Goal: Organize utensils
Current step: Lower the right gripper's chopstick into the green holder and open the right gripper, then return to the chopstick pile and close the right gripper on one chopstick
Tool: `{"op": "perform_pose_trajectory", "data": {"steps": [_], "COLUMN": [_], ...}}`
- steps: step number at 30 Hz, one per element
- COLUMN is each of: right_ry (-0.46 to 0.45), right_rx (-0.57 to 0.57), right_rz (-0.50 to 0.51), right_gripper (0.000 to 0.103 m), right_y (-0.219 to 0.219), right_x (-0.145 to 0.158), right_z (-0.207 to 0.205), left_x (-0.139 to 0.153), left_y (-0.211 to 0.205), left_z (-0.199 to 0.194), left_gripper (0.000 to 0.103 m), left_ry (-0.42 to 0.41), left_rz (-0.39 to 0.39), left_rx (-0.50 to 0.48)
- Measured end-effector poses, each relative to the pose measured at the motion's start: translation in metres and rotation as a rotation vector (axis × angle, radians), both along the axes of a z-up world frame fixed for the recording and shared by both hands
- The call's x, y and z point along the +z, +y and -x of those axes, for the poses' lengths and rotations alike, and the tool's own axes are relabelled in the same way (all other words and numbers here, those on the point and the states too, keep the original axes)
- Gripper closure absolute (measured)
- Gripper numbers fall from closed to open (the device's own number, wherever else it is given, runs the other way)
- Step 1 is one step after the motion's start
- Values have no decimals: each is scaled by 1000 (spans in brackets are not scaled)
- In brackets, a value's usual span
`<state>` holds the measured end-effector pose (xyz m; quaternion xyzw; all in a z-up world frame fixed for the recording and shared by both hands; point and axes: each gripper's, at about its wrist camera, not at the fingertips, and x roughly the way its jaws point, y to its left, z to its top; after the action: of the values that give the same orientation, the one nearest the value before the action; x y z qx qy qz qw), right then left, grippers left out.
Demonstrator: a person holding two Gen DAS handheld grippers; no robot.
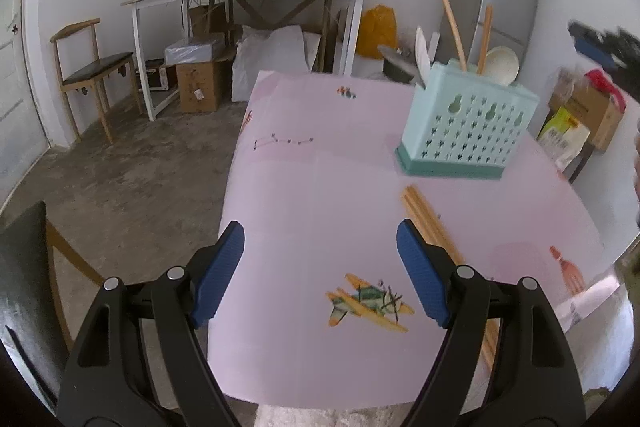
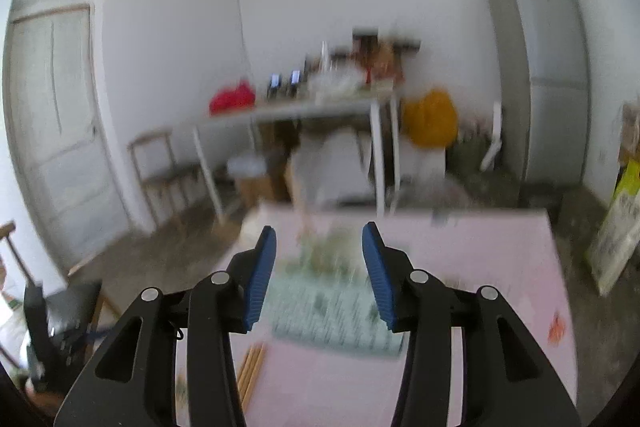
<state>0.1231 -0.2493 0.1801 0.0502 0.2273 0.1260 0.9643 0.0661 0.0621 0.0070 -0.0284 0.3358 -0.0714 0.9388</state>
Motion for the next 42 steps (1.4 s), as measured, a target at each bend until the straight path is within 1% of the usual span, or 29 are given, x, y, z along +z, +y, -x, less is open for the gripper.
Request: {"op": "perform_pose_trajectory", "data": {"steps": [2, 3, 6, 7, 8, 10, 11, 13, 15, 18, 21, 24, 26, 28, 31, 34, 37, 42], "right_ry": [127, 218, 407, 474, 527, 605, 632, 673, 680, 672, 671, 671, 667, 664, 665, 661, 660, 662], "right_rx": [35, 53, 91, 113, 129, 148, 151, 154, 149, 151, 146, 153, 167, 172, 151, 117, 86, 48], "right_rz": [-12, -23, -47, -62, -70, -74, -75, -79, -74, -68, -76, -79, -63, -46, -39, -39, -45, -73], "right_gripper": [59, 59, 59, 60, 64, 69, 75, 79, 87, 90, 93, 94, 95, 96, 97, 97, 97, 97], "right_y": [12, 20, 40, 49, 56, 68, 71, 78, 81, 82, 79, 77, 80, 85, 80, 70, 59, 44], "right_x": [-28, -50, -94, -111, -126, -148, -156, -171, -177, -174, -171, -176, -177, -176, -176, -176, -175, -176], "right_z": [4, 3, 0, 0, -1, -2, -3, 0, 0, -2, -6, -5, -4, -6, -10, -8, -5, 0], "left_x": [-4, -6, -13, -14, -15, -17, -19, -21, -25, -32, -35, -34, -35, -38, -39, -41, -46, -54], "left_y": [-1, -3, -7, -8, -8, -11, -14, -18, -22, -30, -39, -47, -51, -55, -59, -68, -79, -89], "left_z": [-1, -2, -6, -7, -7, -8, -8, -7, -4, -2, 2, 5, 6, 6, 6, 4, -3, -10], "left_gripper": [28, 28, 28, 28, 28, 28, 28, 28, 28, 29, 29, 35, 43, 49, 57, 63, 65, 68], "left_ry": [23, 40, 99, 108, 115, 130, 136, 141, 144, 166, 167, 155, 157, 165, 172, 172, 187, 197], "left_rz": [-6, -8, -7, 4, 19, 40, 39, 32, 28, 37, 42, 44, 47, 64, 89, 92, 77, 47], "left_rx": [2, 3, 13, 13, 10, -1, -8, -21, -33, -56, -96, -138, -159, -176, -201, -225, -243, -241]}}
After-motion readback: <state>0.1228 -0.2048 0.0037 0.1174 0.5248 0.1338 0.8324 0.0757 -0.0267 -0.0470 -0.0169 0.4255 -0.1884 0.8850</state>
